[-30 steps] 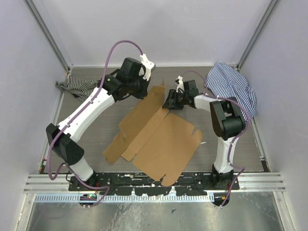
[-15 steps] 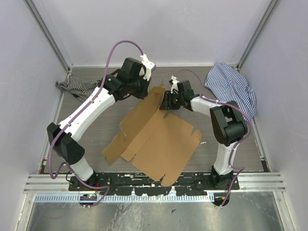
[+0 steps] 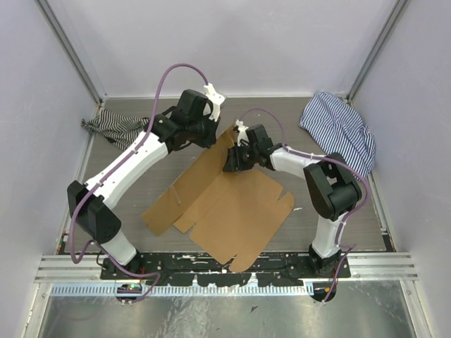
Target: Fold the paper box
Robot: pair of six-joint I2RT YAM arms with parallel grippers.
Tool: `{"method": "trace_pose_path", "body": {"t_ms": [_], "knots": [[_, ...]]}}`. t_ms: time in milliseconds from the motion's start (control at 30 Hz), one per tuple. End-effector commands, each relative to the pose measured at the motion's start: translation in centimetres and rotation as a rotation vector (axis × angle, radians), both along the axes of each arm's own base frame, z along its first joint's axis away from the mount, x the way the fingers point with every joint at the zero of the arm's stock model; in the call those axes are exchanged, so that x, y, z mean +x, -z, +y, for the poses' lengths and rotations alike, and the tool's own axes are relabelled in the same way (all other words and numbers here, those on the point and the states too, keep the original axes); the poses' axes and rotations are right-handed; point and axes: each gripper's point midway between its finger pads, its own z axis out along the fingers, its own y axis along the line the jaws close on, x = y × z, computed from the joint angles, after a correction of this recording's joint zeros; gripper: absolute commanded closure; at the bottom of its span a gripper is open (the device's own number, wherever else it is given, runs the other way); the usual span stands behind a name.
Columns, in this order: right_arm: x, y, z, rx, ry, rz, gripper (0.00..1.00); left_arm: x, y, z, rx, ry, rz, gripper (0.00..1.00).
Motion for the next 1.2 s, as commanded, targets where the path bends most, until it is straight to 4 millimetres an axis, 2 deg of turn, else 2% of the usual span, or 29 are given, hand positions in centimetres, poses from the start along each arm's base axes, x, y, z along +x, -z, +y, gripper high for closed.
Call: {"method": "trace_pose_path", "body": {"t_ms": [0, 133, 500, 900, 1033, 1133, 1167], "knots": [[-1.0, -0.9, 1.6, 0.018, -0.024, -0.015, 0.51, -0.6, -0.6, -0.1, -0.04, 0.005, -0.006, 1.0], [-1.2, 0.1, 1.5, -0.004, 0.003, 0.003, 0.51, -0.9, -0.4, 0.1, -0.043, 0.004, 0.0, 1.0], [-1.5, 5.0, -0.1, -0.105, 0.092, 0.089, 0.51, -1.6, 0.9, 0.6, -0.039, -0.028, 0.041, 1.0], [-2.0, 7.0, -1.0, -0.16, 0.127, 0.124, 0.53, -2.4, 2.3, 1.0, -0.039, -0.062, 0.089, 1.0], [-1.8, 6.2, -1.2, -0.148, 0.153, 0.104, 0.53, -2.4, 2.1, 1.1, -0.04, -0.07, 0.085, 1.0], [-1.1, 3.8, -1.1, -0.122, 0.178, 0.057, 0.53, -2.3, 1.8, 1.4, -0.032, -0.077, 0.076, 1.0], [-0.7, 2.3, -1.1, -0.106, 0.186, 0.027, 0.53, -2.3, 1.7, 1.5, -0.027, -0.08, 0.072, 1.0]]}}
